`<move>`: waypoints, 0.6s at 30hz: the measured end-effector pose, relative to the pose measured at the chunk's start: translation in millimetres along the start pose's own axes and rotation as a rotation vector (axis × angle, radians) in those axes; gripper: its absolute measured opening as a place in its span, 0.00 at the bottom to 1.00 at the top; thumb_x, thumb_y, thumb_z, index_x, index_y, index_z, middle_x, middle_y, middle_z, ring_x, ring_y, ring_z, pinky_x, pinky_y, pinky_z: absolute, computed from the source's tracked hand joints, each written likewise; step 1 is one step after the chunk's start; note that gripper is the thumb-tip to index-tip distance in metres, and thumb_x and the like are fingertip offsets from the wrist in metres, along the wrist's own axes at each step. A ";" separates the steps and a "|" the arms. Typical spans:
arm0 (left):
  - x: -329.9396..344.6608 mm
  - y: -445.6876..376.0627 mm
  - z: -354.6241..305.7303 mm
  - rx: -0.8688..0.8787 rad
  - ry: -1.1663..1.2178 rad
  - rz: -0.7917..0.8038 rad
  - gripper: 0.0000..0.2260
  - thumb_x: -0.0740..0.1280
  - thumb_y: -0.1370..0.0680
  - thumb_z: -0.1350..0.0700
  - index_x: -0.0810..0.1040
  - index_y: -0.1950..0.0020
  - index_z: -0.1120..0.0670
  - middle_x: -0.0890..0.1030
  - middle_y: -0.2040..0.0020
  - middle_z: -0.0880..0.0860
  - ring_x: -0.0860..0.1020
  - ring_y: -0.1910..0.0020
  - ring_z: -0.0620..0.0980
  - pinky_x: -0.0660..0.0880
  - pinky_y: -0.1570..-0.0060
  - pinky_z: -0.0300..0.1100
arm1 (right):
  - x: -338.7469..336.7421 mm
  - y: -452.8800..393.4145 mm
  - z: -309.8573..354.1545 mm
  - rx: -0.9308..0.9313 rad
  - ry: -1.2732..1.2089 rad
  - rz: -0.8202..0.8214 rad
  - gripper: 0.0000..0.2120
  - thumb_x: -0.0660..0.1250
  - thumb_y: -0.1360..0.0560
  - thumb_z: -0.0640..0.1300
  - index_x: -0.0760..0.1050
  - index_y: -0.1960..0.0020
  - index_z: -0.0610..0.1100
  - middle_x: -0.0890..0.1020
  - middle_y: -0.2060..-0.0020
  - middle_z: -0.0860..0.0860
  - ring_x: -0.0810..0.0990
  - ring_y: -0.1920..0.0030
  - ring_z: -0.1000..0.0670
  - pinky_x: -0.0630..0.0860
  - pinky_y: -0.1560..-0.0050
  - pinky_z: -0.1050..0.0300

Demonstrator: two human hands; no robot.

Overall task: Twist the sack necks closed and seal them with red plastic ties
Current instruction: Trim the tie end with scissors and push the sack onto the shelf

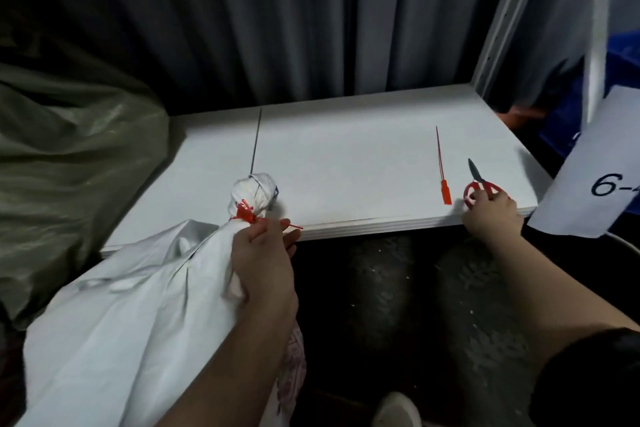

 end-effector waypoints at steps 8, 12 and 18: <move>1.3 -9.2 4.4 0.072 -0.029 -0.008 0.09 0.64 0.22 0.61 0.75 0.45 0.64 0.83 0.54 0.57 0.81 0.71 0.42 0.75 0.71 0.33 | 27.1 -16.1 -16.2 0.078 0.137 0.008 0.22 0.54 0.20 0.50 0.59 0.28 0.46 0.64 0.30 0.37 0.60 0.29 0.37 0.60 0.32 0.41; -2.6 -9.4 5.1 0.097 -0.039 -0.005 0.09 0.65 0.22 0.61 0.74 0.45 0.64 0.83 0.56 0.57 0.81 0.72 0.42 0.75 0.72 0.32 | 25.5 -10.3 -16.8 0.075 0.338 -0.064 0.21 0.59 0.22 0.46 0.63 0.30 0.48 0.71 0.35 0.41 0.66 0.33 0.40 0.64 0.36 0.47; -8.7 -5.0 -2.1 0.034 -0.017 0.027 0.07 0.64 0.22 0.62 0.75 0.46 0.63 0.82 0.58 0.56 0.81 0.71 0.42 0.76 0.72 0.32 | 22.9 -4.0 -12.8 0.048 0.233 -0.046 0.17 0.57 0.21 0.47 0.66 0.33 0.52 0.75 0.37 0.42 0.66 0.33 0.39 0.63 0.36 0.47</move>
Point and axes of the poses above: each hand's wrist, its own y-axis away from the middle knuckle, its own x-axis out of the palm, z = x × y, the point moved 3 cm from there along -y, towards the middle knuckle
